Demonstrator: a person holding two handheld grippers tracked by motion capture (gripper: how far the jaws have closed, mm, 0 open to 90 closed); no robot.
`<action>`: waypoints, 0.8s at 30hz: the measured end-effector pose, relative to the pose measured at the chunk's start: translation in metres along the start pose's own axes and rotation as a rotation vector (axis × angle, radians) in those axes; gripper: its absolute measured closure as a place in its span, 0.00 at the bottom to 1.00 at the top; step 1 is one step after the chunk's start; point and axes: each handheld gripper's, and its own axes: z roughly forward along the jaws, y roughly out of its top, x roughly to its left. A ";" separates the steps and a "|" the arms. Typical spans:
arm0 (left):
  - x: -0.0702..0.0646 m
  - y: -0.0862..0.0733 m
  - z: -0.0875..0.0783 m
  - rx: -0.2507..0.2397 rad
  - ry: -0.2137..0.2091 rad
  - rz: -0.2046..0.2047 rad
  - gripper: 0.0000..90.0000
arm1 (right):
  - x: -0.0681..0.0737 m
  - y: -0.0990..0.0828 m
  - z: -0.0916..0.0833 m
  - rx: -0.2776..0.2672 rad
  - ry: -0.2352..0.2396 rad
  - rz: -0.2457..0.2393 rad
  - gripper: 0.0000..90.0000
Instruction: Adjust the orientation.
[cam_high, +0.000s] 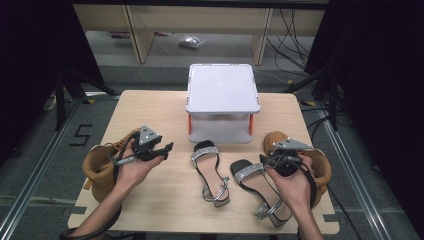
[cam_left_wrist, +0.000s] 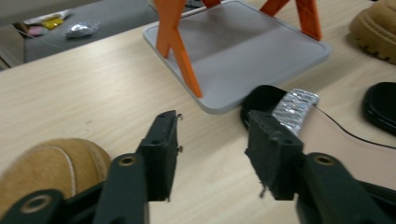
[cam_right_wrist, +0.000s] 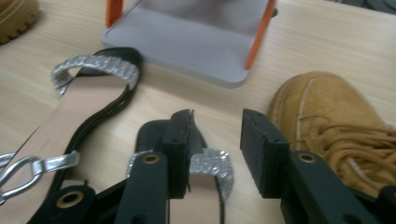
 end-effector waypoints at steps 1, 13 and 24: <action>-0.001 -0.003 -0.002 0.007 -0.011 0.007 0.63 | 0.002 -0.001 0.000 -0.003 0.016 0.008 0.71; -0.020 -0.022 -0.019 0.085 -0.120 0.002 0.98 | 0.032 -0.008 0.010 0.134 0.095 -0.042 1.00; -0.065 -0.055 0.002 0.173 -0.261 0.004 0.99 | 0.070 -0.014 0.041 0.261 0.162 -0.121 1.00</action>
